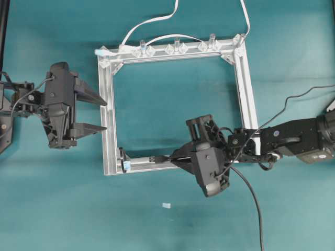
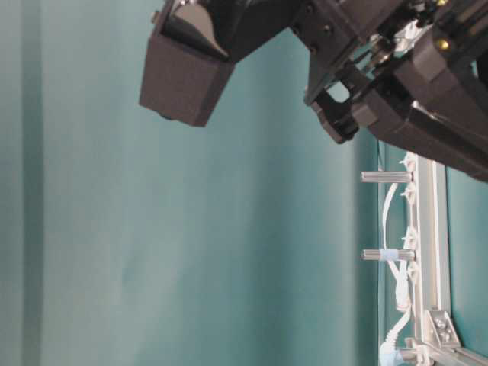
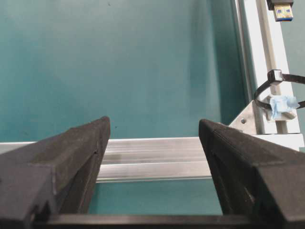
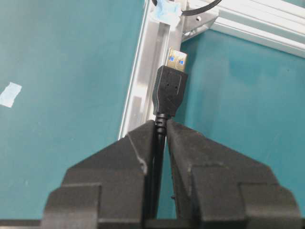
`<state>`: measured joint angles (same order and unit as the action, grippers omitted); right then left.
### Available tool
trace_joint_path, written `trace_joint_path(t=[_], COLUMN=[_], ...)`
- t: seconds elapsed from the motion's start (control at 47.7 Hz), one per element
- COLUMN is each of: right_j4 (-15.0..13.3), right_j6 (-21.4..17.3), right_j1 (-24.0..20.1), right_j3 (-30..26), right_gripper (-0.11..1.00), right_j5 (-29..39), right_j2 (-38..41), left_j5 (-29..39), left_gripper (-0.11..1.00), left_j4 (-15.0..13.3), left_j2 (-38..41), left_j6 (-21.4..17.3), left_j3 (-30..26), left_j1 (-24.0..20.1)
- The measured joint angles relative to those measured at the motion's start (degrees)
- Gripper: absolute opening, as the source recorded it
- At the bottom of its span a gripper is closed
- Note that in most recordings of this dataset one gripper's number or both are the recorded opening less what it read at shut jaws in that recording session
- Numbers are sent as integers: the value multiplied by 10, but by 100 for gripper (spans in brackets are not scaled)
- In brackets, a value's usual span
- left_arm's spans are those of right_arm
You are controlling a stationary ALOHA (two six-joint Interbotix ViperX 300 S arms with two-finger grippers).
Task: Insert the wire through the string loop located on the left side.
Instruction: 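Lift the USB cable and carry it toward the zip-tie loop, then push the USB plug up through the black zip-tie loop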
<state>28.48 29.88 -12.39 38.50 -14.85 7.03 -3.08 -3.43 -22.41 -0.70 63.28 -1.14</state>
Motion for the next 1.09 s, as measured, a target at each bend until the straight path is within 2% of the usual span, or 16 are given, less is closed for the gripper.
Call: trace_joint_path(t=[0.398,0.545,0.713,1.09], right_j4=[0,0,-1,-1], right_j6=[0,0,0,0], right_j1=[1,0,2,11], right_j3=[-1,-1,0,-32], right_gripper=[10,10,10,10], right_j5=[0,0,-1,0], right_j2=[0,0,0,23], left_j5=[1,30,62,83], left_gripper=[77,77,77,77], left_j4=[0,0,1,0], left_j2=[0,-4,-18,-25], left_j6=[0,0,0,0], left_j3=[-1,-1,-1,-1], left_j1=[0,4,19,50])
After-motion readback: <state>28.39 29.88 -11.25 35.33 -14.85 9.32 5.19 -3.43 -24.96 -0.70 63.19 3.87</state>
